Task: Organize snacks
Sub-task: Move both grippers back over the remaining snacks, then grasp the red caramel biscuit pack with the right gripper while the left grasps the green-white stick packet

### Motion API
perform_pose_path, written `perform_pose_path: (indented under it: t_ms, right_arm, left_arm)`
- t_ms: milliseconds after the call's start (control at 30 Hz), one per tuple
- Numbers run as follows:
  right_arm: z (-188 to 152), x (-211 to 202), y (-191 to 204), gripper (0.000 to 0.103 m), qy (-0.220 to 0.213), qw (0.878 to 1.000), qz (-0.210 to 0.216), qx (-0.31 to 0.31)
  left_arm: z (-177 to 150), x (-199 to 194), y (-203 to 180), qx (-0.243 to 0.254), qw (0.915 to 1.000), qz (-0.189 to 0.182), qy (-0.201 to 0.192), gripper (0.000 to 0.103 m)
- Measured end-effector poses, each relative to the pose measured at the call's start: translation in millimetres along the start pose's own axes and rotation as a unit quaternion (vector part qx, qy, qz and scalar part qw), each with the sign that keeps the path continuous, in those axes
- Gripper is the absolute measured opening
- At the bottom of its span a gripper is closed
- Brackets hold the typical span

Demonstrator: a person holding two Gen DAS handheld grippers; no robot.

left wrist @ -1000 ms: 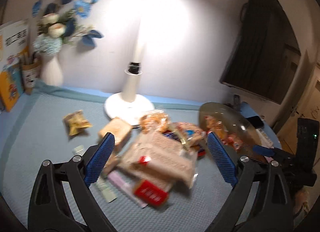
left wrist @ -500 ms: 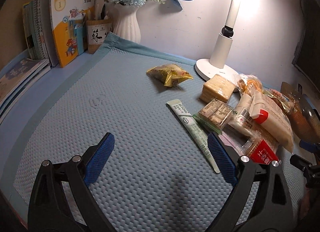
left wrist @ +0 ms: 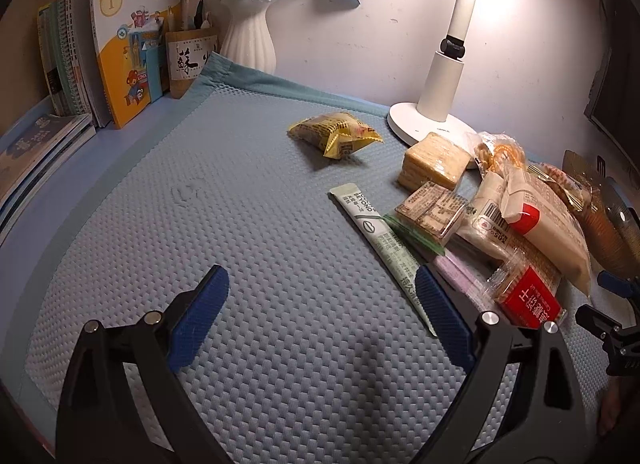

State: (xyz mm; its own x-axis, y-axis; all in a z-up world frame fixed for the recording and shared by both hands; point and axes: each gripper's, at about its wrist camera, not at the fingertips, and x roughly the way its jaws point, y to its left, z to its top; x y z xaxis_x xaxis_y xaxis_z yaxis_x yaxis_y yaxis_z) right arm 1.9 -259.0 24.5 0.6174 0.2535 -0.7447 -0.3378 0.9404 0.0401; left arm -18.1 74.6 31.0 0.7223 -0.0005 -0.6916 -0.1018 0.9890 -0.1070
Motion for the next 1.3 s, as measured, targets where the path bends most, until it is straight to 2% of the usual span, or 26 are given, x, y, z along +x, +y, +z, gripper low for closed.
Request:
perform_pose_path:
  t_ms: [167, 233, 300, 367, 400, 500, 567, 600, 633, 700, 867, 933, 1000, 1067, 1100, 1133, 1233, 1300]
  right_arm:
    - [-1.3, -5.4, 2.0, 0.098, -0.011, 1.0, -0.005, -0.005]
    - [-1.4, -10.4, 6.2, 0.098, -0.017, 1.0, -0.002, -0.011]
    - [-0.3, -16.4, 12.4, 0.096, -0.016, 1.0, 0.012, -0.008]
    - [3.2, -21.2, 21.0, 0.089, -0.005, 1.0, 0.026, 0.004]
    - [6.4, -23.3, 28.7, 0.081, 0.001, 0.999, 0.037, 0.003]
    - [14.1, -26.5, 54.6, 0.078, 0.005, 0.999, 0.038, -0.034]
    - [16.3, -23.0, 70.0, 0.074, 0.009, 0.998, 0.039, -0.055]
    - [16.1, -18.7, 75.8, 0.068, 0.013, 0.997, 0.04, -0.062]
    - [15.3, -13.7, 80.5, 0.062, 0.018, 0.997, 0.036, -0.068]
    - [13.3, 0.4, 89.4, 0.055, 0.029, 0.996, 0.019, -0.084]
    - [9.8, 25.9, 100.1, 0.054, 0.045, 0.993, -0.036, -0.105]
    - [7.8, 25.2, 100.2, 0.049, 0.044, 0.993, -0.042, -0.105]
    - [6.7, 24.3, 100.6, 0.041, 0.047, 0.992, -0.043, -0.108]
    - [6.4, 22.6, 97.8, 0.038, 0.052, 0.993, -0.031, -0.101]
    - [6.7, 21.4, 93.8, 0.036, 0.058, 0.994, -0.013, -0.088]
    - [6.8, 19.9, 88.9, 0.036, 0.064, 0.995, 0.01, -0.07]
    - [4.9, 16.2, 77.5, 0.036, 0.08, 0.995, 0.06, -0.024]
    - [3.3, 14.5, 71.5, 0.036, 0.085, 0.993, 0.079, -0.001]
  left_arm:
    - [-1.0, 0.0, -4.4, 0.012, 0.9998, -0.011, 0.007, 0.093]
    - [-0.8, 1.3, -6.7, 0.016, 0.9997, -0.01, 0.018, 0.093]
    - [2.0, 1.8, -9.4, 0.01, 0.999, -0.024, 0.035, 0.093]
    - [5.5, -2.3, -16.1, 0.01, 0.9983, -0.038, 0.043, 0.092]
    - [8.5, -4.4, -20.8, 0.014, 0.9984, -0.035, 0.043, 0.092]
    - [15.6, 5.9, -31.2, 0.016, 0.9963, -0.053, 0.065, 0.092]
    - [16.5, 18.2, -37.4, 0.019, 0.9956, -0.048, 0.078, 0.09]
    - [15.6, 23.9, -40.4, 0.024, 0.9953, -0.045, 0.082, 0.086]
    - [13.7, 28.1, -41.7, 0.025, 0.9953, -0.042, 0.083, 0.083]
    - [8.5, 34.9, -38.4, 0.009, 0.9948, -0.046, 0.091, 0.082]
    - [9.3, 36.8, -41.5, 0.022, 0.9946, -0.047, 0.09, 0.079]
    - [8.5, 39.7, -43.2, 0.03, 0.9943, -0.035, 0.096, 0.072]
    - [8.2, 34.6, -39.9, 0.025, 0.9944, -0.04, 0.094, 0.066]
    - [7.1, 30.1, -30.7, 0.016, 0.9942, -0.044, 0.096, 0.055]
    - [6.2, 28.0, -24.9, 0.014, 0.9944, -0.041, 0.097, 0.044]
    - [5.4, 25.4, -17.8, 0.01, 0.9944, -0.041, 0.097, 0.039]
    - [5.8, 19.1, 0.1, 0.0, 0.9949, -0.035, 0.094, 0.039]
    - [8.2, 18.3, 4.1, -0.008, 0.9936, -0.058, 0.097, 0.04]
